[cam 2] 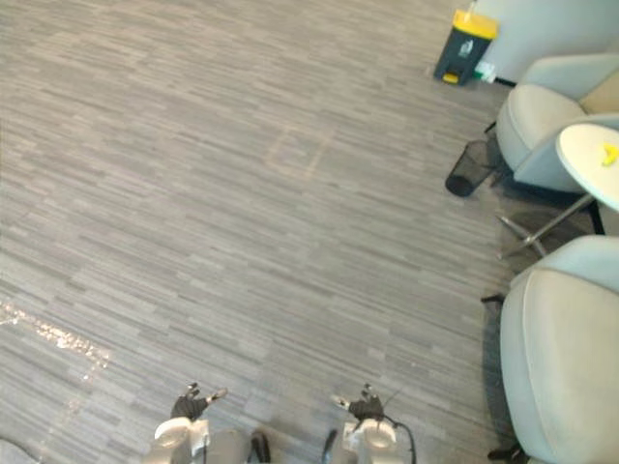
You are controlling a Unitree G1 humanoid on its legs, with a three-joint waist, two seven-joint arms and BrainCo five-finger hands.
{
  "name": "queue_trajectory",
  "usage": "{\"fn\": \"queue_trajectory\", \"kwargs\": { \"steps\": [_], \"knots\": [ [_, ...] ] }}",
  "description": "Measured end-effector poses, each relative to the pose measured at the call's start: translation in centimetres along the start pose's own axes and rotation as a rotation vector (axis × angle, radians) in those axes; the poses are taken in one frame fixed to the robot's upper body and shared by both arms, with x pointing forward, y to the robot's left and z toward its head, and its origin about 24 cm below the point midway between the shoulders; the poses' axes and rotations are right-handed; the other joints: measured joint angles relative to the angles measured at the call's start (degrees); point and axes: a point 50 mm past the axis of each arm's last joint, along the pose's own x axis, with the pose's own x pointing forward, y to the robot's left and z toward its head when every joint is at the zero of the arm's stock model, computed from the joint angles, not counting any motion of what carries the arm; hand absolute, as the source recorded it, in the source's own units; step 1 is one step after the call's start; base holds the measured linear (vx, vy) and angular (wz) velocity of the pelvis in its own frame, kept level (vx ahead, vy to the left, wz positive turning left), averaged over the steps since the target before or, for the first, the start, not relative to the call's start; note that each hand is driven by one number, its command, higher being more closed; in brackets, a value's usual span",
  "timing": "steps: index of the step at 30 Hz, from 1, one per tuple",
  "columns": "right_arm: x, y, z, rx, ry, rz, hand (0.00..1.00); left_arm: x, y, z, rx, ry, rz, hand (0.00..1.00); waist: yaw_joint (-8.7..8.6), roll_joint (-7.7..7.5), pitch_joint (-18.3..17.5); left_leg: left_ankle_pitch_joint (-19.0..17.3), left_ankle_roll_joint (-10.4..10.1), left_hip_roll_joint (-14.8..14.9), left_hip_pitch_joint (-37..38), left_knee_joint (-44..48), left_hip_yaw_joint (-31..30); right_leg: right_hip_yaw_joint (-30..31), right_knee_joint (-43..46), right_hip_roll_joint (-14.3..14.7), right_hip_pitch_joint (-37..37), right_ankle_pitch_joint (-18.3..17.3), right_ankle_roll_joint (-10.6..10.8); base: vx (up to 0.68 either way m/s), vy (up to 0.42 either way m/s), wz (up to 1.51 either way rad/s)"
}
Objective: Organize the slippers on the shoe rack
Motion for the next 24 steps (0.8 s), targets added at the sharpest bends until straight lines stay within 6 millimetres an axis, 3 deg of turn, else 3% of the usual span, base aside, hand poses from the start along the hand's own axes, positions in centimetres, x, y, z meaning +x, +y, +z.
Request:
{"fn": "queue_trajectory", "kwargs": {
  "steps": [1,2,3,4,5,6,7,8,9,11,12,14,17,18,19,20,21,22,23,24],
  "knots": [
    [0.1,-0.2,-0.1,-0.005,0.007,-0.005,0.00,0.0,0.0,0.0,0.003,0.004,-0.002,0.00,-0.67,-0.24,0.0,0.1,-0.4,-0.6,1.6,-1.7,-1.1,0.2,-7.3,0.5,-0.4,2.9,0.1,0.45,-0.079,0.91],
    [0.3,-0.7,-0.1,-0.009,0.018,-0.017,0.00,0.1,-0.1,-0.1,0.010,0.011,-0.004,0.00,-1.59,-0.66,-0.2,0.6,-1.5,-1.8,4.1,-5.1,-3.6,1.9,-13.1,0.7,-0.7,10.9,-0.8,0.56,-0.126,0.98],
    [0.4,-1.6,-0.6,-0.012,0.043,-0.040,0.00,0.1,-0.4,-0.4,0.014,0.025,-0.014,0.00,-2.13,0.47,-0.7,1.1,-2.7,-0.8,6.2,-7.9,-5.4,2.7,-13.0,2.4,-0.6,13.7,-5.4,0.61,-0.141,0.77],
    [0.5,-1.8,-0.7,-0.015,0.056,-0.046,0.00,0.0,-0.5,-0.8,0.023,0.036,-0.018,0.00,-1.33,1.21,-1.4,1.9,-3.8,0.0,6.9,-9.1,-6.0,2.6,-11.8,2.5,-0.4,12.6,-5.8,0.68,-0.142,0.56],
    [0.7,-2.1,-0.3,0.012,0.055,-0.063,0.00,0.1,-0.6,-0.5,0.032,0.028,-0.019,0.00,-1.14,1.76,0.0,4.3,-6.5,-0.1,8.3,-9.6,-8.9,2.3,-4.2,0.7,-1.9,9.3,-7.1,0.64,-0.153,0.45],
    [0.8,-2.4,0.6,0.026,0.019,-0.073,0.00,0.1,-1.2,-0.3,0.019,0.027,-0.024,0.00,-1.98,1.53,1.0,5.7,-7.0,-1.2,9.0,-7.2,-10.2,0.7,5.5,-0.4,-5.6,5.5,-6.9,0.59,-0.184,0.49],
    [0.8,-2.0,0.8,0.020,0.006,-0.063,0.00,-0.1,-0.7,-0.8,0.014,0.039,-0.011,0.00,-1.65,2.03,0.5,5.3,-7.3,0.2,7.8,-2.1,-10.2,-0.4,1.6,1.0,-4.2,5.2,-5.8,0.62,-0.342,0.67],
    [0.4,-1.5,0.2,0.004,0.009,-0.044,0.00,-0.3,-0.4,-1.5,-0.006,0.053,0.004,0.00,-2.21,2.10,0.1,5.5,-8.4,1.2,2.8,12.7,-10.2,-3.0,-5.6,1.9,1.2,4.8,-9.8,0.52,-0.302,0.16],
    [0.5,-1.8,0.6,-0.020,-0.005,-0.047,0.00,-0.5,-0.7,-1.5,-0.042,0.043,0.006,0.00,-0.78,4.84,-0.2,9.4,-7.9,5.5,-2.8,26.2,-9.2,-3.0,-8.3,5.4,4.1,4.7,-10.5,0.70,-0.257,-0.06],
    [0.4,-0.7,0.7,-0.011,-0.006,-0.021,0.00,-0.7,-0.2,-1.5,-0.055,0.033,0.021,0.00,0.05,5.60,0.0,8.6,-7.1,11.1,-8.7,39.8,-6.5,-1.8,-11.5,8.5,9.4,2.7,-11.0,0.62,-0.081,-0.43],
    [0.2,0.3,0.2,0.004,0.015,-0.003,0.00,-0.6,0.0,-0.9,-0.054,0.008,0.026,0.00,0.29,4.63,0.7,6.8,-5.8,13.0,-12.1,44.2,-4.9,-1.1,-13.0,9.0,14.1,1.0,-10.7,0.57,-0.082,-0.18],
    [0.0,1.1,0.0,0.009,0.022,0.017,0.00,-0.5,0.1,0.0,-0.059,-0.031,0.027,0.00,1.29,3.83,1.0,5.2,-5.5,13.8,-15.8,44.1,-3.2,0.2,-15.6,9.2,19.4,-0.5,-10.1,0.54,-0.036,-0.25],
    [-0.1,1.3,0.0,0.000,0.019,0.019,0.00,-0.5,0.1,0.9,-0.075,-0.069,0.026,0.00,2.46,3.07,0.5,3.9,-4.9,13.0,-23.6,31.7,0.3,2.5,-21.5,8.8,26.3,-1.3,-8.6,0.63,0.108,-0.35],
    [0.0,1.4,0.2,-0.001,0.013,0.019,0.00,-0.5,0.3,1.2,-0.083,-0.087,0.029,0.00,2.69,2.29,0.7,5.0,-4.9,10.6,-25.7,23.5,0.5,3.0,-23.3,7.2,28.6,-2.0,-6.9,0.58,0.223,-0.21],
    [0.0,1.3,0.4,0.002,0.009,0.015,0.00,-0.5,0.3,1.5,-0.086,-0.099,0.030,0.00,2.74,2.18,0.8,8.4,-6.4,8.2,-26.7,14.2,0.3,3.2,-24.6,5.9,30.9,-2.6,-6.0,0.59,0.248,-0.19],
    [0.1,1.2,0.3,0.004,0.014,0.011,0.00,-0.5,0.4,1.5,-0.089,-0.102,0.030,0.00,2.90,1.70,0.9,13.7,-5.6,6.8,-26.7,9.1,-0.4,3.6,-25.7,5.2,32.5,-2.9,-5.5,0.61,0.266,-0.26],
    [0.1,1.1,-0.1,-0.005,0.033,0.010,0.00,-0.4,0.5,1.3,-0.088,-0.094,0.034,0.00,3.75,0.70,0.2,17.1,-1.8,4.4,-25.9,8.1,-0.3,5.5,-27.1,3.8,34.3,-2.7,-4.9,0.51,0.220,-0.16],
    [0.0,1.3,-0.4,-0.010,0.042,0.016,0.00,-0.3,0.7,1.4,-0.083,-0.090,0.037,0.00,3.49,0.06,-0.3,16.9,-1.3,3.8,-25.7,7.9,0.2,5.3,-27.2,2.7,34.2,-2.1,-4.4,0.66,0.304,-0.07],
    [0.1,1.4,0.0,-0.017,0.032,0.021,0.00,-0.3,0.8,1.3,-0.081,-0.084,0.040,0.00,3.02,-0.39,-0.7,15.2,1.3,3.3,-25.7,9.4,1.3,7.0,-24.2,1.0,32.8,0.6,-1.9,0.65,0.328,0.09],
    [0.2,1.3,0.1,-0.016,0.027,0.015,0.00,-0.2,0.8,1.2,-0.075,-0.076,0.041,0.00,2.97,-0.44,-0.7,13.9,3.0,2.8,-24.7,10.9,1.8,8.5,-18.5,0.0,31.1,2.3,-0.7,0.62,0.330,0.00]
  ]
}}
